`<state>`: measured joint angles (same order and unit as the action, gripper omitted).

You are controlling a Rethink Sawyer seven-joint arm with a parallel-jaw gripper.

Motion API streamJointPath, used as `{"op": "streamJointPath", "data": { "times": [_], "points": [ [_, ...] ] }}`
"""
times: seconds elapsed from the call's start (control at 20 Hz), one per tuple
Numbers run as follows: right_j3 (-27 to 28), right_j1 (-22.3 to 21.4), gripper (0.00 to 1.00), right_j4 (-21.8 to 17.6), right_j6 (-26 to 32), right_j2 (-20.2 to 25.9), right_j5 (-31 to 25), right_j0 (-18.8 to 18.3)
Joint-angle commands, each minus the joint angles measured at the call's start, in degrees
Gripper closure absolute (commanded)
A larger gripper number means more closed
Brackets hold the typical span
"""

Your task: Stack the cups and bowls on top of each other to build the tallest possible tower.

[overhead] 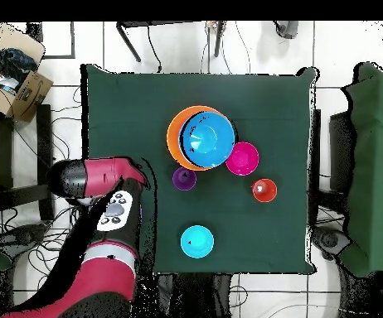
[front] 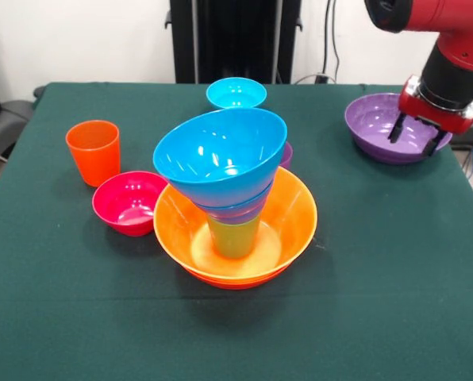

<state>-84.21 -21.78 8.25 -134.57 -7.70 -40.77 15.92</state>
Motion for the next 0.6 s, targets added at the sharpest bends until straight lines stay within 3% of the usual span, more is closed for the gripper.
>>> {"op": "streamJointPath", "data": {
  "times": [0.05, 0.6],
  "points": [
    [-0.05, 1.76, 0.00, 0.77, -6.67, 5.22, 1.90, 2.21],
    [1.41, 5.01, 0.00, 3.69, -10.49, 4.13, 2.94, 6.36]
  ]
}}
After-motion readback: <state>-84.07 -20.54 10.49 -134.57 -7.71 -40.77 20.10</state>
